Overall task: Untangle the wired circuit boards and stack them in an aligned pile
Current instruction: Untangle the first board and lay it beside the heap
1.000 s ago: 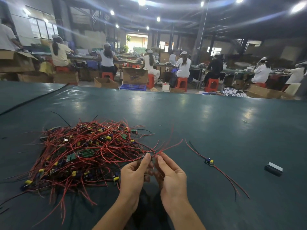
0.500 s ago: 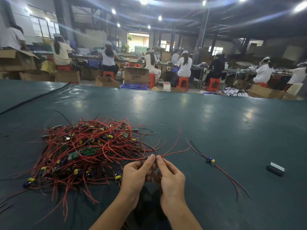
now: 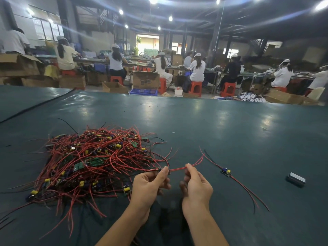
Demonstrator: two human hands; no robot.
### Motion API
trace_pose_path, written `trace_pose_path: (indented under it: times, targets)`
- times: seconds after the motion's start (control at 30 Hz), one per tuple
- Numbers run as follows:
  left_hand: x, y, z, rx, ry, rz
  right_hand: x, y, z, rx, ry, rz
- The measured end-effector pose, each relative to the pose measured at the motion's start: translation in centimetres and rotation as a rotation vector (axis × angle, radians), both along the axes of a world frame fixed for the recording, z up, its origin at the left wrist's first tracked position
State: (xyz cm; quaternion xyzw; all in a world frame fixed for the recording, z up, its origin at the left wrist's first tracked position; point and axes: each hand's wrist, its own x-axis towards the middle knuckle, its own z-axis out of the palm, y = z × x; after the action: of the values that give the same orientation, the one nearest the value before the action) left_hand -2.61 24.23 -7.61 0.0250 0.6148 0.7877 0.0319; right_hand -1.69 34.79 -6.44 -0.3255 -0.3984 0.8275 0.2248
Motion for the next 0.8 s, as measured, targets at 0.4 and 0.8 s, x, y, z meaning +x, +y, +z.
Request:
trace_pose_path:
  times: [0.4, 0.8]
  targets:
    - [0.8, 0.3, 0.3, -0.014, 0.013, -0.057, 0.1, 3.5, 1.0, -0.103, 0.021, -0.169]
    - [0.9, 0.3, 0.2, 0.088, -0.008, -0.048, 0.4, 4.2, 0.9, -0.265, 0.091, -0.059]
